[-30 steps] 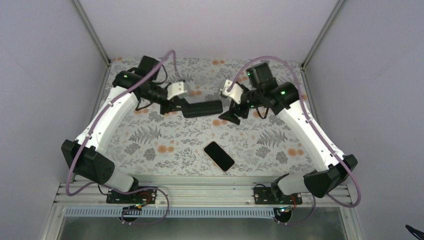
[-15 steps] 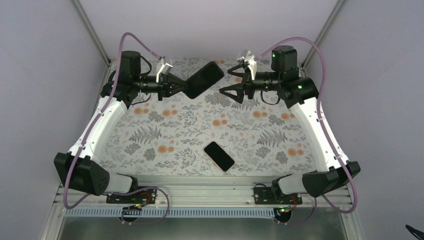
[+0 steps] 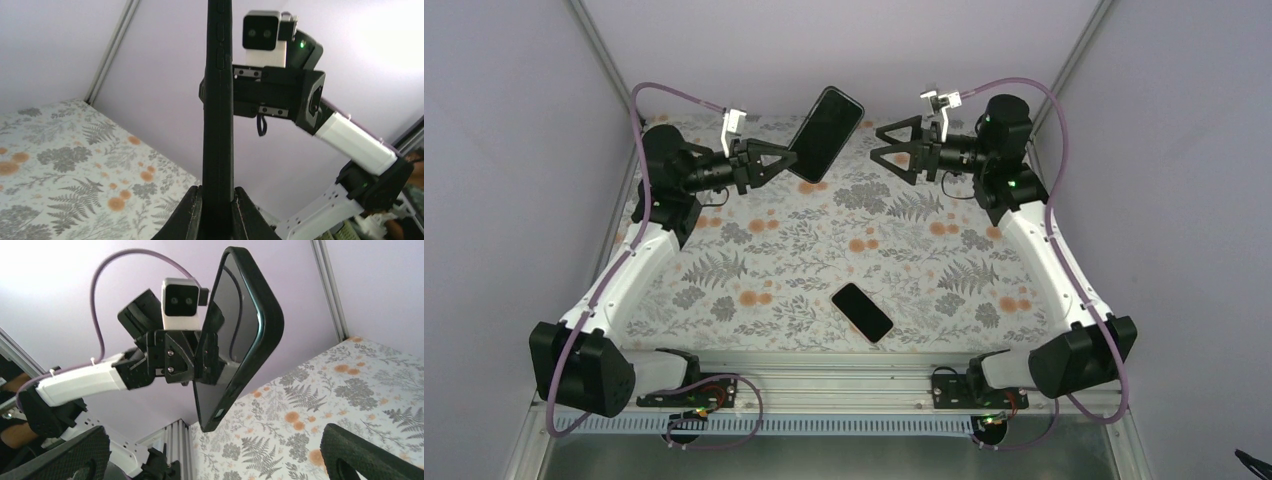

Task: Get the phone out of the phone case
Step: Adjust the phone.

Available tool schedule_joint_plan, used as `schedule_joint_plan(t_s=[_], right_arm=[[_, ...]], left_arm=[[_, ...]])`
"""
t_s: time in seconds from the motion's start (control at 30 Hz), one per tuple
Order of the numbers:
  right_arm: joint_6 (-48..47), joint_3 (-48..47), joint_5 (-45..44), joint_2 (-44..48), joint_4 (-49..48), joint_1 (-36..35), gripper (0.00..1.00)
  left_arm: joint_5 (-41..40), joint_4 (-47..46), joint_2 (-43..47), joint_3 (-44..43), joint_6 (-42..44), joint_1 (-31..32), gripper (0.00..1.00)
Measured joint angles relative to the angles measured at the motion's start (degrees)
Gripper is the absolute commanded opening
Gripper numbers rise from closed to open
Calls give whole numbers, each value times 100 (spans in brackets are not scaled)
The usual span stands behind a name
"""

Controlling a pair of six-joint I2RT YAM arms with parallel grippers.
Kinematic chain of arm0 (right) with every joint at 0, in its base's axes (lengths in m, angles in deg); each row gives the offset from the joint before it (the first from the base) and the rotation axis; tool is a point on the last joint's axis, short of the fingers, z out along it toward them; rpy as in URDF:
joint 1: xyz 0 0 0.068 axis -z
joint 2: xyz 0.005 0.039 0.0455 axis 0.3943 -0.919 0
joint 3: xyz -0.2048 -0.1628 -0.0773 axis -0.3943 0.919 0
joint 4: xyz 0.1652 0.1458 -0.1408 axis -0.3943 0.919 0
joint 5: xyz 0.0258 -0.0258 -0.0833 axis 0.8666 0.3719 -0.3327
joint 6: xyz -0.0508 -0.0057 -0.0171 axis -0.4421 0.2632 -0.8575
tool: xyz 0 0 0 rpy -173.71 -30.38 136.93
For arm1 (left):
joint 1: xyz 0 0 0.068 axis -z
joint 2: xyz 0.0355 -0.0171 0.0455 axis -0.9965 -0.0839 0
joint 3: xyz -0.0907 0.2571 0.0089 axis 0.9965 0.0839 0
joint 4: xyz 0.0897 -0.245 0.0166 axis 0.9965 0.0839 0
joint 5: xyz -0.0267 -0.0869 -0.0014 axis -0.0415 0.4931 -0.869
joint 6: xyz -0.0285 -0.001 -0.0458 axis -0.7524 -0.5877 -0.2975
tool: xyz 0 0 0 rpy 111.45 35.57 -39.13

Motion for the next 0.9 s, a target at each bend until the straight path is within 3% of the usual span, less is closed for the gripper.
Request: schedule_joint_plan(t_s=[0.23,0.63,0.77,0.9], right_arm=[[1158,142,-201,-98,-817,-168,100],[2374,-164,-741,-850,-1561,-942,69],[2551,-514,-841,-1093,-1722,-1071,54],[2664,-688,-933,-1174,-1797,-1132,47]], left_arm=[[-350,-1325,9,466,-1294,7,2],[-586,-2037,131,848,-1971,37,2],[-603,-2096,133,881,-2048,39,2],[-643,-2212,140,896,-2103,39,2]])
